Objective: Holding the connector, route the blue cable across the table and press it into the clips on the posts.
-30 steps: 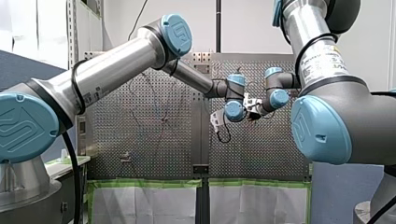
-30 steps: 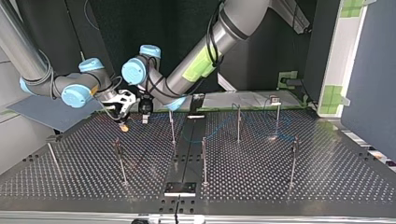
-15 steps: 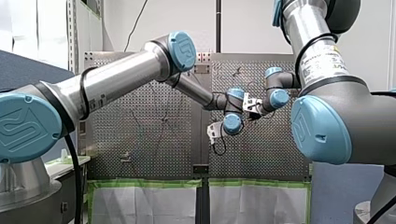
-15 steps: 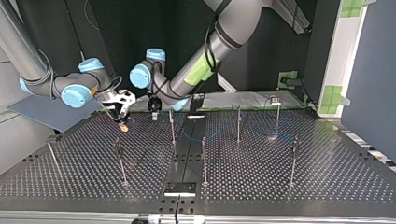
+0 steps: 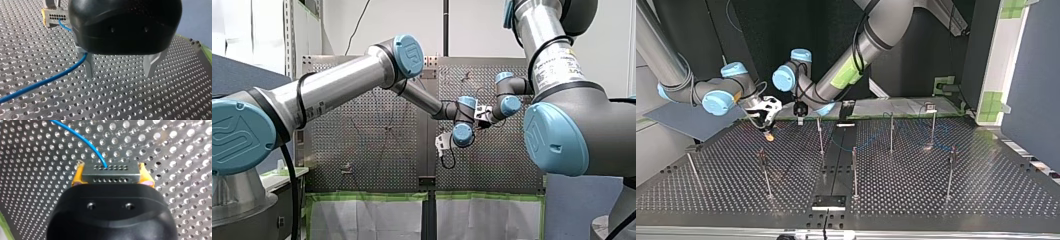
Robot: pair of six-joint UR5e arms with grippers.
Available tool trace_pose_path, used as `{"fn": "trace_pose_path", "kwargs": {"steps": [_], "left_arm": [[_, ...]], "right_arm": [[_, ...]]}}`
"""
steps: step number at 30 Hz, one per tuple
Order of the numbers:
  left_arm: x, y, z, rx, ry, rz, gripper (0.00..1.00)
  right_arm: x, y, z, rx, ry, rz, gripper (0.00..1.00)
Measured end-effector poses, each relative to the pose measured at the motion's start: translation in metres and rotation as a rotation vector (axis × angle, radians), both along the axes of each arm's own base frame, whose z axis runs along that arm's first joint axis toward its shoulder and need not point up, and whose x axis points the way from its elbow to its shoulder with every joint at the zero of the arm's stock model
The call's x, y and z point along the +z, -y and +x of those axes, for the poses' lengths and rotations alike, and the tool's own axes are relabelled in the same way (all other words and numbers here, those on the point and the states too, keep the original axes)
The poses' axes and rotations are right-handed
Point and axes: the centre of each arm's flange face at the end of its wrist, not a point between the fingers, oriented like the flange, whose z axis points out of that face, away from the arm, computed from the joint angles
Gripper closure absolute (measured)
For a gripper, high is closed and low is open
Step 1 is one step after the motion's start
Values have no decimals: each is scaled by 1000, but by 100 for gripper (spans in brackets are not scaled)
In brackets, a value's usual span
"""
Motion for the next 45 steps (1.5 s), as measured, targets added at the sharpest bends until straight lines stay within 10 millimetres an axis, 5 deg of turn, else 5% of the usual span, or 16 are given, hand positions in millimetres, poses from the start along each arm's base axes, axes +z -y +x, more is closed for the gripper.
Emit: {"fn": "trace_pose_path", "kwargs": {"steps": [2,3,5,8,18,45], "left_arm": [[0,0,-1,9,2,6,57],[0,-1,-1,14,3,10,57],[0,-1,-2,22,6,18,86],[1,-1,-2,26,6,22,100],[18,7,-9,28,-3,31,100],[187,8,-49,94,101,-53,100]], "right_arm": [[0,0,0,0,0,0,100],[0,0,0,0,0,0,100],[0,0,0,0,1,1,100],[0,0,0,0,2,1,100],[9,-1,-2,-1,0,-4,100],[131,-31,-20,-12,49,-78,100]]}}
